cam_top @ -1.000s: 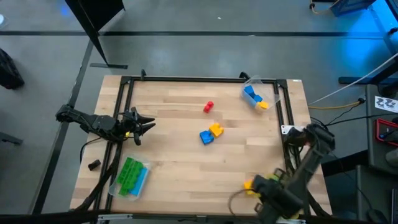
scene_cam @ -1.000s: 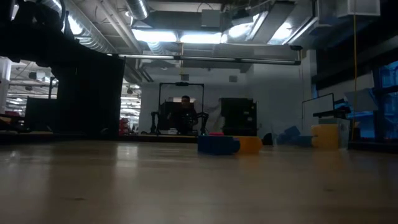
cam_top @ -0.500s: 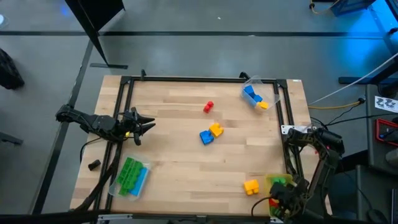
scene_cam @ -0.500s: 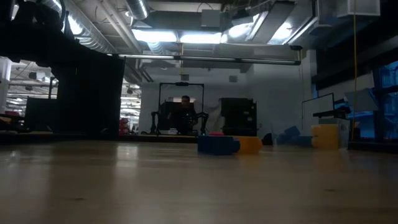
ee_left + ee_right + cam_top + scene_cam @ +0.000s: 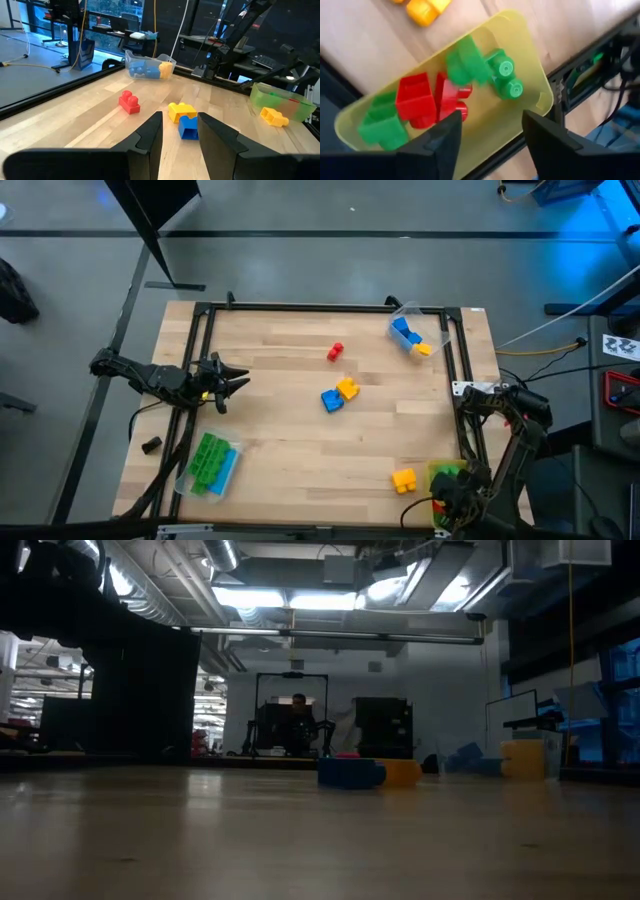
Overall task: Sort blocks by size
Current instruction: Put the bottom 2 stud yellow game piece into the top transparent bin
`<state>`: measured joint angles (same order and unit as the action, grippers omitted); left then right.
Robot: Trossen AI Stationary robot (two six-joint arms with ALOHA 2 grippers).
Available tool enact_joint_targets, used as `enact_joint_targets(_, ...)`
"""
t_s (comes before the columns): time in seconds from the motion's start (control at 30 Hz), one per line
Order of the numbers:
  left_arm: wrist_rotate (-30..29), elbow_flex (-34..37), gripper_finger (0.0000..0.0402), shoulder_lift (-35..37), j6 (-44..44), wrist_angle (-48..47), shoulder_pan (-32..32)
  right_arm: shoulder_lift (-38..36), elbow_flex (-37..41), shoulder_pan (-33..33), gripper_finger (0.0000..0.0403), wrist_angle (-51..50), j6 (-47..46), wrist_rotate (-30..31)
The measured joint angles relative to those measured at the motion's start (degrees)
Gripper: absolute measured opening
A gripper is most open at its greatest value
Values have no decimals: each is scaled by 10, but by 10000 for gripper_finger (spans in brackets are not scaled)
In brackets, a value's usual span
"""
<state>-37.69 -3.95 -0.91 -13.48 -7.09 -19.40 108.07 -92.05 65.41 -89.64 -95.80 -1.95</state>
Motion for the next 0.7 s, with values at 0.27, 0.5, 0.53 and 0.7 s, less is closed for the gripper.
enact_joint_targets(0.27, 0, 0, 107, 0, 0, 0, 0, 0, 0, -58, 232, 12, 172, -27)
enact_joint_targets(0.5, 0, 0, 107, 0, 0, 0, 0, 0, 0, -139, 231, 83, 339, -49)
enact_joint_targets(0.53, 0, 0, 107, 0, 0, 0, 0, 0, 0, -149, 231, 94, 363, -52)
enact_joint_targets(0.7, 0, 0, 107, 0, 0, 0, 0, 0, 0, -191, 231, 139, 455, -32)
